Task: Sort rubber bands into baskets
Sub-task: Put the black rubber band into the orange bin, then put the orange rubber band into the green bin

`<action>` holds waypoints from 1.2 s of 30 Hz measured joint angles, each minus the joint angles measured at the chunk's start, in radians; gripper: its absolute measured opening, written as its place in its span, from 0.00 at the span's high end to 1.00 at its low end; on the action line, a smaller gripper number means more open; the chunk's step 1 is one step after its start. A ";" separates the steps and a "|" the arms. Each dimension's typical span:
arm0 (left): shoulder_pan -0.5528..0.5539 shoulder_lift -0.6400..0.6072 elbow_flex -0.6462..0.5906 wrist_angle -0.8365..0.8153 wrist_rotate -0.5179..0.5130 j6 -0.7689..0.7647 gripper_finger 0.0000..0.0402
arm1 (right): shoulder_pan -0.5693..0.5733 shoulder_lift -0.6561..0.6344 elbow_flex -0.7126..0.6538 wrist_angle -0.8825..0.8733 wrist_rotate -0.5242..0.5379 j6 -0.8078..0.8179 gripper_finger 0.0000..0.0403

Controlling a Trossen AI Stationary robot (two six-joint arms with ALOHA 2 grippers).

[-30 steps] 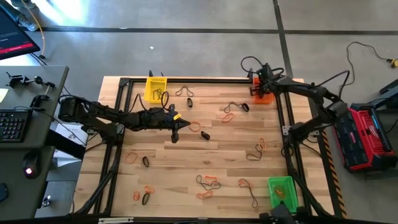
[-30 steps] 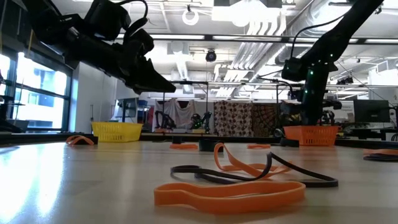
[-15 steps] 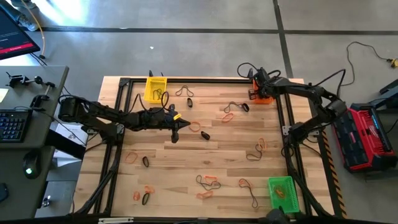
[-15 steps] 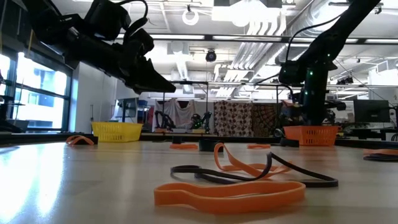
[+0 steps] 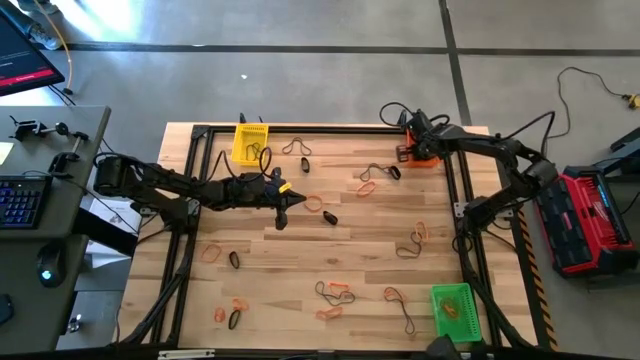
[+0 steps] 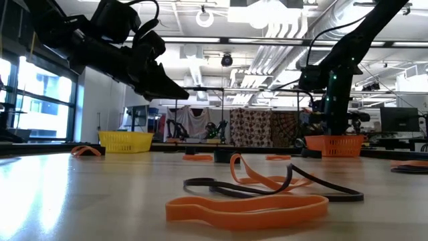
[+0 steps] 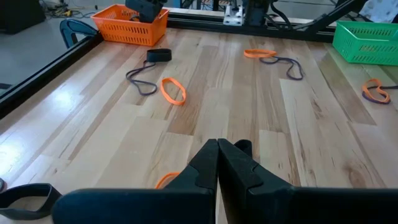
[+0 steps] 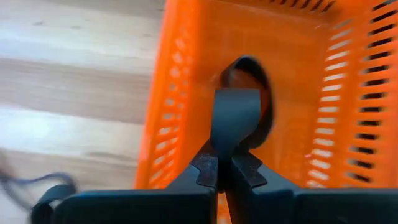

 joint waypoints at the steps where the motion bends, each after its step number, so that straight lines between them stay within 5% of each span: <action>1: 0.000 0.000 0.000 0.000 0.000 0.000 1.00 | 0.003 0.000 0.000 0.000 -0.009 0.006 1.00; 11: -0.001 0.000 0.000 0.000 0.000 0.000 1.00 | 0.009 0.030 0.000 0.000 -0.030 -0.005 0.97; 23: 0.000 0.000 0.000 0.000 0.000 0.000 1.00 | 0.008 0.030 0.000 0.000 -0.022 -0.038 0.68; 36: 0.000 0.000 0.000 0.000 0.000 -0.001 1.00 | 0.008 0.028 0.164 -0.091 0.025 -0.078 0.70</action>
